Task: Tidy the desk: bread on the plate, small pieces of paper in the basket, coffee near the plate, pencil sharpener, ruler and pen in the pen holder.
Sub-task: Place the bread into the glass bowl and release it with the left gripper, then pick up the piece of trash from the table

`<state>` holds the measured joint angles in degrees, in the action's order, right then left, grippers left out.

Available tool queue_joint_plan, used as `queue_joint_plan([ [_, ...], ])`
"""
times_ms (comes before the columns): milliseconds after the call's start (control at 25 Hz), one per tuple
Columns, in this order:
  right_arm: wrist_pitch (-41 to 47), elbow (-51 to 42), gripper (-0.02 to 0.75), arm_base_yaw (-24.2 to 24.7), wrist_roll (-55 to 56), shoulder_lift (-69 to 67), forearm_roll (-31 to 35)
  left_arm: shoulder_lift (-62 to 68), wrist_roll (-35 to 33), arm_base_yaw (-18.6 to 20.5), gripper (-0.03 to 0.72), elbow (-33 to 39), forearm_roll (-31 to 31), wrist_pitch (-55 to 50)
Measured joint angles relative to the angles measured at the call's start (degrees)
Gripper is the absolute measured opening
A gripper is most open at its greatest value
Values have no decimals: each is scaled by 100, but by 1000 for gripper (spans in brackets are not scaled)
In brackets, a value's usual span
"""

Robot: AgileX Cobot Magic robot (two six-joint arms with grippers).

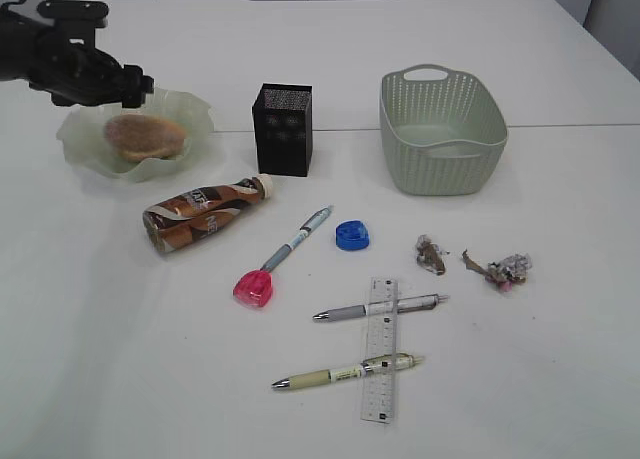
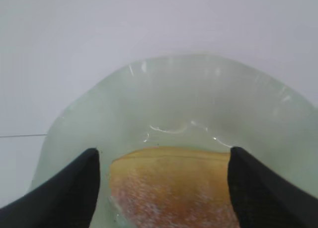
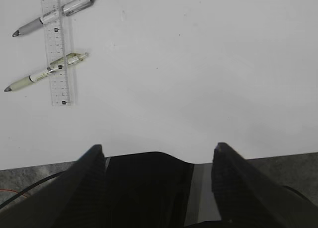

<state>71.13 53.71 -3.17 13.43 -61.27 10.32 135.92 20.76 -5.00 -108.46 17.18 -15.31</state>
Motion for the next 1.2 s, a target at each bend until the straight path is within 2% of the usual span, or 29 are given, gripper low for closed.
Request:
queue_joint_plan([
  [240,0,0,494,0,0,0,-34,-574,0,0,584,0,-15,-721],
  [440,0,0,493,0,0,0,-33,-1186,0,-85,572,0,-139,-2262],
  [760,0,0,492,0,0,0,-273,-2049,-833,-560,433,0,-893,-4453],
  [880,0,0,492,0,0,0,-284,-2215,-1008,-792,411,0,-1034,-5303],
  [1080,0,0,492,0,-346,0,-298,-2526,-1120,-1193,405,0,-1246,-5541],
  [1200,0,10,492,0,-454,-77,-286,-2760,-1120,-1299,404,0,-1458,-5557],
])
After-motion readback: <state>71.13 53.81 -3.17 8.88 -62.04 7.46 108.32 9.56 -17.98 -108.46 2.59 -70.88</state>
